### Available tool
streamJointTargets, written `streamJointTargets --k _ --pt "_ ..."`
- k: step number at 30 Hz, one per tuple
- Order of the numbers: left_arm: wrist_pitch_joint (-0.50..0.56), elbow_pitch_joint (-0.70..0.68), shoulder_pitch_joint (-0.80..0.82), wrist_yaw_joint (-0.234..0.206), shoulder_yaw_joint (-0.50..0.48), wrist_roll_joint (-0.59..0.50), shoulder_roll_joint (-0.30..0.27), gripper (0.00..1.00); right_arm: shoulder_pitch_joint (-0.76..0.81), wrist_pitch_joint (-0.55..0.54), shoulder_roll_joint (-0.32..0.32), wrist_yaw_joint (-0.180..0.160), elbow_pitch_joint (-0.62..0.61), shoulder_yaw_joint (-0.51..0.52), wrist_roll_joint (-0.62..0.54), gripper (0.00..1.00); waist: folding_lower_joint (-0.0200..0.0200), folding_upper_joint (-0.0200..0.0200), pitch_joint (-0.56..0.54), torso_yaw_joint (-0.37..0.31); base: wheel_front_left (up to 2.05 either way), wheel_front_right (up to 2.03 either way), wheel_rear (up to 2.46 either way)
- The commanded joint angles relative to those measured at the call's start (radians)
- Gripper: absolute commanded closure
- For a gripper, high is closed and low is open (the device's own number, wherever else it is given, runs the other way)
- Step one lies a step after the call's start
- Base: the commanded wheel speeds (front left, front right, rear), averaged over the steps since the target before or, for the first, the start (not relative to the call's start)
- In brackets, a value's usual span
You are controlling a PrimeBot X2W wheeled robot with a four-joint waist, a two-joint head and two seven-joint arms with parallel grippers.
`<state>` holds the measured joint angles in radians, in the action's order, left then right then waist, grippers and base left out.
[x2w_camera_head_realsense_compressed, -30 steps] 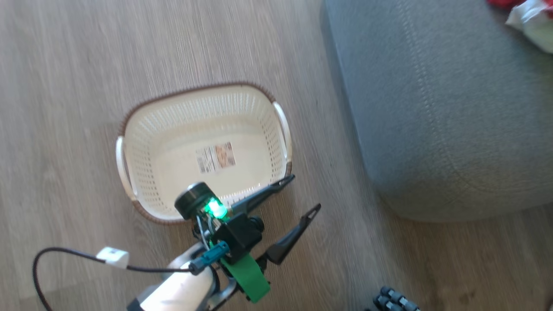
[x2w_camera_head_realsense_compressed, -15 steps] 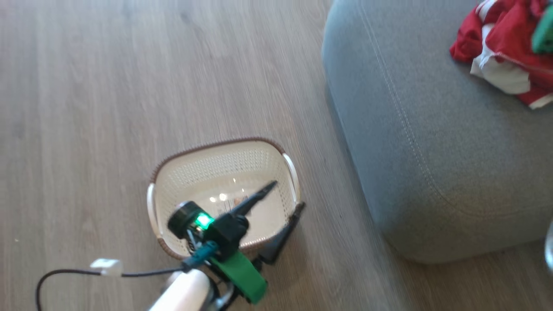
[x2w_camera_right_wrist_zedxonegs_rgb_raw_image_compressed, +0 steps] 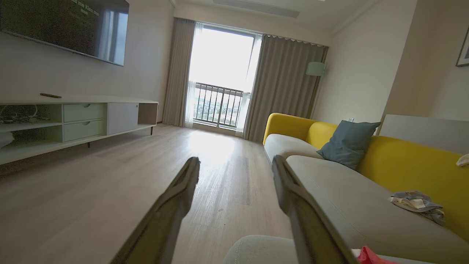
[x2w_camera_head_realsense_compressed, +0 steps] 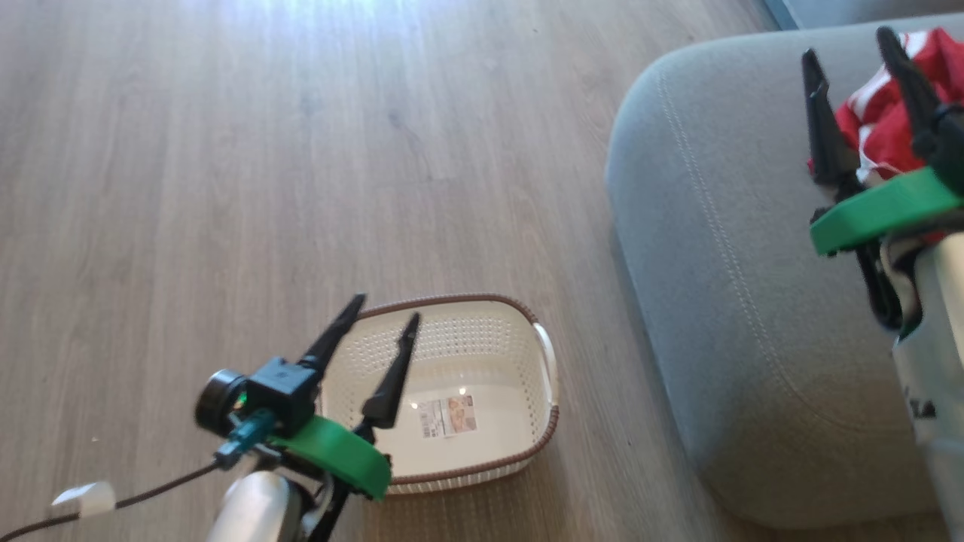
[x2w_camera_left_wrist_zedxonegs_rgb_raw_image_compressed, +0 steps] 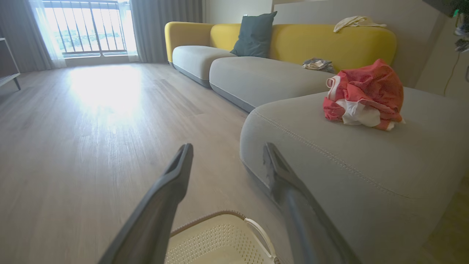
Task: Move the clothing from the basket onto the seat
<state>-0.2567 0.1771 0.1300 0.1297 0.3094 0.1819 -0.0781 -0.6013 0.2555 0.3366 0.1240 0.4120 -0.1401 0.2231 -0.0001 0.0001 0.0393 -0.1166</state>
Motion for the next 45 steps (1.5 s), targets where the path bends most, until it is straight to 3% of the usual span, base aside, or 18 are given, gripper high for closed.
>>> streamJointTargets --k 1,4,9,16,25,30,35,45 --pt "-0.005 -0.032 0.017 0.000 -0.070 -0.010 0.008 0.00 0.023 0.006 0.005 0.007 -0.070 -0.014 0.023 0.00 0.0001 -0.0001 -0.019 0.027 0.00 0.00 0.00" --pt "-0.005 -0.035 0.005 -0.008 -0.133 -0.015 0.019 0.00 0.090 0.006 -0.022 0.007 -0.148 -0.006 0.040 0.00 0.0001 -0.0001 -0.031 0.050 0.00 0.00 0.00" --pt "-0.005 -0.049 -0.014 -0.067 -0.232 -0.010 0.027 0.00 0.200 0.006 -0.075 0.007 -0.226 0.008 0.045 0.00 0.0001 -0.0001 -0.041 0.086 0.00 0.00 0.00" --pt "-0.005 -0.041 -0.032 -0.118 -0.277 0.040 0.028 0.00 0.363 0.006 -0.166 0.007 -0.262 0.027 0.048 0.00 0.0001 -0.0001 -0.042 0.129 0.00 0.00 0.00" --pt "-0.005 -0.013 -0.079 -0.116 -0.261 0.055 0.028 0.00 0.526 0.006 -0.267 0.007 -0.293 0.057 -0.021 0.00 0.0001 -0.0001 -0.056 0.141 0.00 0.00 0.00" --pt "-0.005 -0.028 -0.104 -0.160 -0.269 0.058 0.028 0.00 0.565 0.006 -0.282 0.007 -0.282 0.038 -0.029 0.00 0.0001 -0.0001 -0.065 0.133 0.00 0.00 0.00" --pt "-0.005 -0.054 -0.124 -0.169 -0.256 0.055 0.028 0.00 0.571 0.006 -0.286 0.007 -0.290 0.074 -0.012 0.00 0.0001 -0.0001 -0.070 0.131 0.00 0.00 0.00" --pt "-0.005 -0.055 -0.127 -0.137 -0.260 0.092 0.028 0.00 0.562 0.006 -0.286 0.007 -0.292 0.080 -0.003 0.00 0.0001 -0.0001 -0.063 0.130 0.00 0.00 0.00"
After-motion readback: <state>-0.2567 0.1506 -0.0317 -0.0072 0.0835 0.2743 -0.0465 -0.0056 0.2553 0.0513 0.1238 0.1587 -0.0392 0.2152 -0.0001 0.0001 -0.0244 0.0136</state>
